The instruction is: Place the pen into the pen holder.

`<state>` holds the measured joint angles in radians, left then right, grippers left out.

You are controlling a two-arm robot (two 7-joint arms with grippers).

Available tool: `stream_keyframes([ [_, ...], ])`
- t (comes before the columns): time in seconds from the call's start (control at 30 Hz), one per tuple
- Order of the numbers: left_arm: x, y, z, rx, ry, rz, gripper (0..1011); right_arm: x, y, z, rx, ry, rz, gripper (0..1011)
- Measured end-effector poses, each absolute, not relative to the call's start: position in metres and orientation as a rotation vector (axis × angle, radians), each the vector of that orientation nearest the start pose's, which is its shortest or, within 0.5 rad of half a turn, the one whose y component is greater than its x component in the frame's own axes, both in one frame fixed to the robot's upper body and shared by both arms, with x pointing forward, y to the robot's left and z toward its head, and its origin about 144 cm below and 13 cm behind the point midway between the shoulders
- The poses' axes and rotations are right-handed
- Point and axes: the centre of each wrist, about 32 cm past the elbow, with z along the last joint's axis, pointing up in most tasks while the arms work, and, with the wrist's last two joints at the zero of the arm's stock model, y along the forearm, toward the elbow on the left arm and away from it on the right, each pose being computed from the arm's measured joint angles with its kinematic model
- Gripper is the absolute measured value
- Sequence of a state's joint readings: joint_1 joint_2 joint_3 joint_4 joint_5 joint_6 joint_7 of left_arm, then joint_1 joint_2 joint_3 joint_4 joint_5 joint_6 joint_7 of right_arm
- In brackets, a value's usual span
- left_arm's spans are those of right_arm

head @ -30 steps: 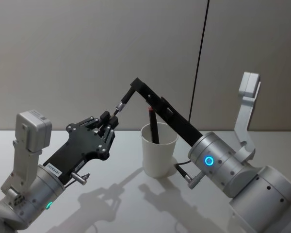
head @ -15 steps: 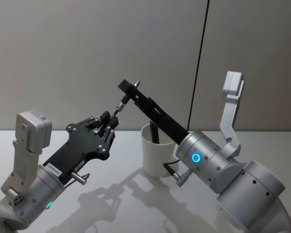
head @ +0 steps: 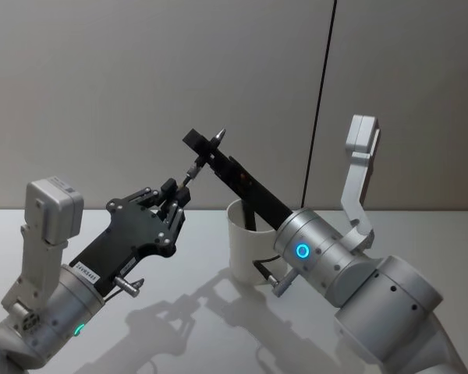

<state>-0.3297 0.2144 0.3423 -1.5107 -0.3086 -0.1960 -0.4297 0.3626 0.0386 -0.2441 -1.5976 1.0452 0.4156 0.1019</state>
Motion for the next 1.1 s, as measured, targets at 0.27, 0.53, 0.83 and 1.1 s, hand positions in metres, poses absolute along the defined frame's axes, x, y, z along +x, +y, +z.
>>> stream_keyframes([
  [0.27, 0.531, 0.188, 1.227, -0.261, -0.289, 0.806, 180, 0.536, -0.151, 1.275, 0.524, 0.691, -0.796, 1001],
  [0.53, 0.531, 0.188, 1.227, -0.261, -0.289, 0.806, 180, 0.538, -0.147, 1.273, 0.523, 0.694, -0.803, 1001],
  [0.83, 0.531, 0.188, 1.227, -0.261, -0.289, 0.805, 180, 0.539, -0.145, 1.271, 0.521, 0.696, -0.806, 1001],
  [1.1, 0.531, 0.188, 1.227, -0.261, -0.289, 0.806, 180, 0.54, -0.144, 1.271, 0.521, 0.696, -0.808, 868],
])
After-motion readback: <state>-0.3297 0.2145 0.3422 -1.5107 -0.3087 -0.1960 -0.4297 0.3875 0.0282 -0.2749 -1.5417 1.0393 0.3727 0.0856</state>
